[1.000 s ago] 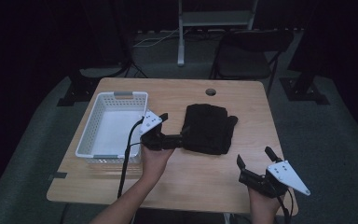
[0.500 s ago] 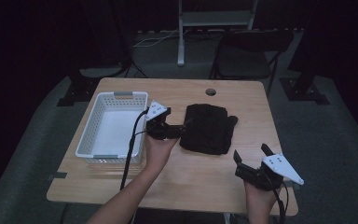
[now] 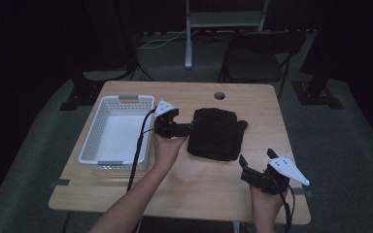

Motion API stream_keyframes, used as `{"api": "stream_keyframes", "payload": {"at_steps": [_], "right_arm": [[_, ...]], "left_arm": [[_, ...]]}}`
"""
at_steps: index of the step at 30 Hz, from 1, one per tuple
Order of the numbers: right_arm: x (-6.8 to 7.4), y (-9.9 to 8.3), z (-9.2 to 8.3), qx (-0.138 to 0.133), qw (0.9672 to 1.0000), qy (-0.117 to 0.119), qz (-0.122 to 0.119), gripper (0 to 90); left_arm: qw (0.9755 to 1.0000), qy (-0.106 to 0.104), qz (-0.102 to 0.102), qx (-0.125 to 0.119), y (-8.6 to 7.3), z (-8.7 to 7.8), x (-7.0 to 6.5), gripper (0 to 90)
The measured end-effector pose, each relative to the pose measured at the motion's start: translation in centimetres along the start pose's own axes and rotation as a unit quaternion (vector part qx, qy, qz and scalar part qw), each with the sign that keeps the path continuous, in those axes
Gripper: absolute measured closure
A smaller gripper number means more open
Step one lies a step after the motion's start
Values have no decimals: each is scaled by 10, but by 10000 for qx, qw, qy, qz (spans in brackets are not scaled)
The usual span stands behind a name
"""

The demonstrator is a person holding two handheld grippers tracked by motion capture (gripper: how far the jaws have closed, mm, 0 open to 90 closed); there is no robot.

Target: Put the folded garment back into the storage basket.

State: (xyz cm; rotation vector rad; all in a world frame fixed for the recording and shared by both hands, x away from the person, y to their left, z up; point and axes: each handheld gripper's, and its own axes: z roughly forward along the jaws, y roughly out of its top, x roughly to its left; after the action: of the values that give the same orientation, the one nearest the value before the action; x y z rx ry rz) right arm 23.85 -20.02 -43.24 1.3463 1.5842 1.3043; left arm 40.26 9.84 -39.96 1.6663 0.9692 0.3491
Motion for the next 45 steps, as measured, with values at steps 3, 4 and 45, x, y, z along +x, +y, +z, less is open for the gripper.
{"api": "stream_keyframes", "payload": {"at_steps": [3, 4, 45], "right_arm": [[0, -1, 3, 53, 10000, 28, 31, 58], [-1, -1, 4, 72, 10000, 34, 46, 58], [-2, -16, 63, 1028, 9906, 188, 878, 59]], "left_arm": [[10000, 1, 36, 75, 2, 4, 1, 25], [9999, 1, 59, 97, 2, 6, 1, 25], [9943, -127, -697, 793, -12, 64, 31, 35]]}}
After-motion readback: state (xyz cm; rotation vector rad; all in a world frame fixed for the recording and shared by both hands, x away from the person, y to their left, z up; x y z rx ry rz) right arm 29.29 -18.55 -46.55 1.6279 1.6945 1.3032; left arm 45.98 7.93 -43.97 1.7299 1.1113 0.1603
